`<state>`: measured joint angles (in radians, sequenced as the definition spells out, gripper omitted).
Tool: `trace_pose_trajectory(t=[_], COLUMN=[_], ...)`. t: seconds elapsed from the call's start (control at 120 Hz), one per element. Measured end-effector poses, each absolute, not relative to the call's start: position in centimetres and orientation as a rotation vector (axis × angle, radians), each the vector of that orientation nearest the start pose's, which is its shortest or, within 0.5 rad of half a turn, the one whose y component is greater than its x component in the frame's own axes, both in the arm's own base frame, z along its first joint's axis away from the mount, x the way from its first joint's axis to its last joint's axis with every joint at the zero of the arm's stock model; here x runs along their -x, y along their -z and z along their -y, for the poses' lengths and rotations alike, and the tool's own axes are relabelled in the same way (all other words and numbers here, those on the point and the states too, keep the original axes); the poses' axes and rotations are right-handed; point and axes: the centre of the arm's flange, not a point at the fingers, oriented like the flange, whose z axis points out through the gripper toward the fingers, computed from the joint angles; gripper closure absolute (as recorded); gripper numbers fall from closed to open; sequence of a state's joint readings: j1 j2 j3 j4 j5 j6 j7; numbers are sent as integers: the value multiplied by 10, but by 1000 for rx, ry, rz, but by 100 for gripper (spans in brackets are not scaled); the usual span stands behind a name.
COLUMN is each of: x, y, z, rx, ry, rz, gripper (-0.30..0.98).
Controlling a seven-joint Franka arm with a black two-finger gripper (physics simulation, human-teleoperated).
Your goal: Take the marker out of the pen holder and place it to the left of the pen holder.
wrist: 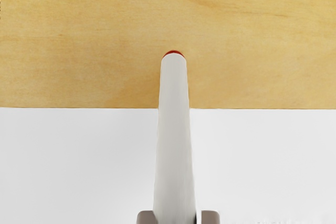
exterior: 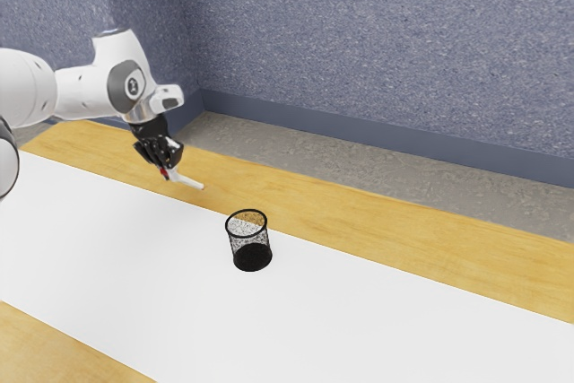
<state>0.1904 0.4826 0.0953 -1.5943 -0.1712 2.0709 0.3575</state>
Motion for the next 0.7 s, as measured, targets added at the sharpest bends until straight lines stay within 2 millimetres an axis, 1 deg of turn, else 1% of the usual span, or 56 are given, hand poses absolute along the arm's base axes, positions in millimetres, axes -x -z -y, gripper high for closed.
trace_pose_trajectory(t=[0.067,0.125,0.275,0.467,0.5,0.533,0.567,0.583,0.6,0.633,0.658,0.683,0.7], x=[-658,-655,-649,-644,-643,-643,-640,-639,-638,-629,-616,-599,-586], y=[-350,-345,-336,-333,-335,-341,-362,-384,-409,-474,-526,-570,-592], z=[-180,-187,-198,-207,-207,-206,-201,-191,-177,-136,-98,-60,-34], rx=[3231,3220,3205,3210,3210,3211,3202,3185,3163,3104,3062,3027,3008], ry=[50,45,39,39,37,35,41,51,64,109,159,199,216], rz=[-82,-134,-254,-389,-413,-435,-459,-485,-517,-598,-660,-721,-763], gripper=[78,78,78,36,31,27,23,21,19,16,15,13,12])
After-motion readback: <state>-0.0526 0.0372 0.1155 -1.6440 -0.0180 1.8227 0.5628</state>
